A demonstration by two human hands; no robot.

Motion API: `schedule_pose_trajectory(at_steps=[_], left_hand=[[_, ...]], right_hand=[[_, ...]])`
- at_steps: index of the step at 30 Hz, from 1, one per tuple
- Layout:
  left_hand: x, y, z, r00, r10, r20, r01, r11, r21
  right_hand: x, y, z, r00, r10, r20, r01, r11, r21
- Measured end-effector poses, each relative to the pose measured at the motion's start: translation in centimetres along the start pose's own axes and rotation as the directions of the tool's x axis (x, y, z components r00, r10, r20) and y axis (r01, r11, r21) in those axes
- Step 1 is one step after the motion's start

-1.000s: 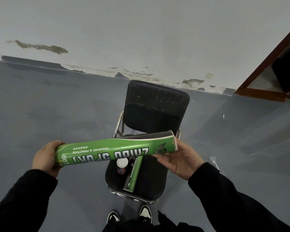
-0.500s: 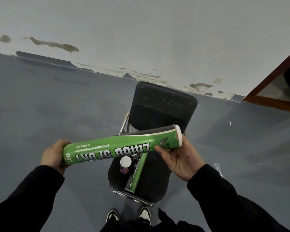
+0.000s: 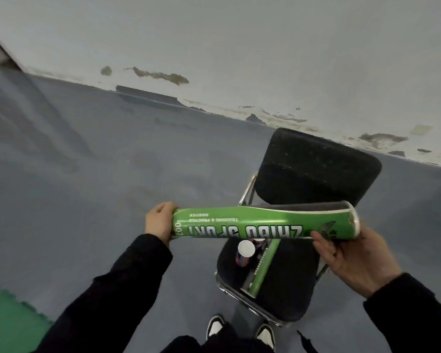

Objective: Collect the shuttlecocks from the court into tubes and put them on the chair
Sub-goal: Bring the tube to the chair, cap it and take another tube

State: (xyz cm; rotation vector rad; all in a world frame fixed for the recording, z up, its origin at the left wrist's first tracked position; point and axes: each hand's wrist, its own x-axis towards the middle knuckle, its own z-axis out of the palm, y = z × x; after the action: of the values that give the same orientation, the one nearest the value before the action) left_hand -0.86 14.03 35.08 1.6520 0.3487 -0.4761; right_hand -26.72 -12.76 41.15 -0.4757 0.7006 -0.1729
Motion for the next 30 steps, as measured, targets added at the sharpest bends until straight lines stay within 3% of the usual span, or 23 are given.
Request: schedule_pose_trajectory(at_steps=[8,11,13,15,24,30], left_hand=[[-0.9,2.4,1.7,0.984,0.157,0.081,-0.158,0.987,0.011],[-1.1,3.9,2.0,0.968,0.230,0.103,-0.232,0.973,0.008],[-0.9,4.7,1.9,0.963,0.246,0.109,-0.249,0.968,0.015],[-0.8,5.3,1.7,0.963,0.251,0.103,-0.255,0.967,0.026],[1.0,6.2,0.8,0.965,0.257,0.052,-0.260,0.963,0.066],[2.5,5.6,1.5,0.972,0.235,0.024,-0.236,0.966,0.109]], right_hand=[[0.8,0.2,-1.1,0.978,0.039,-0.203,-0.008,0.988,0.152],[0.8,0.3,-1.7,0.989,0.098,-0.114,-0.077,0.981,0.179],[0.6,0.3,-1.4,0.999,0.044,0.018,-0.047,0.986,0.160],[0.2,0.3,-0.5,0.998,-0.011,0.057,0.004,0.991,0.136],[0.9,1.0,1.1,0.994,0.036,-0.105,-0.011,0.972,0.234],[1.0,0.9,1.4,0.995,0.054,-0.086,-0.032,0.971,0.239]])
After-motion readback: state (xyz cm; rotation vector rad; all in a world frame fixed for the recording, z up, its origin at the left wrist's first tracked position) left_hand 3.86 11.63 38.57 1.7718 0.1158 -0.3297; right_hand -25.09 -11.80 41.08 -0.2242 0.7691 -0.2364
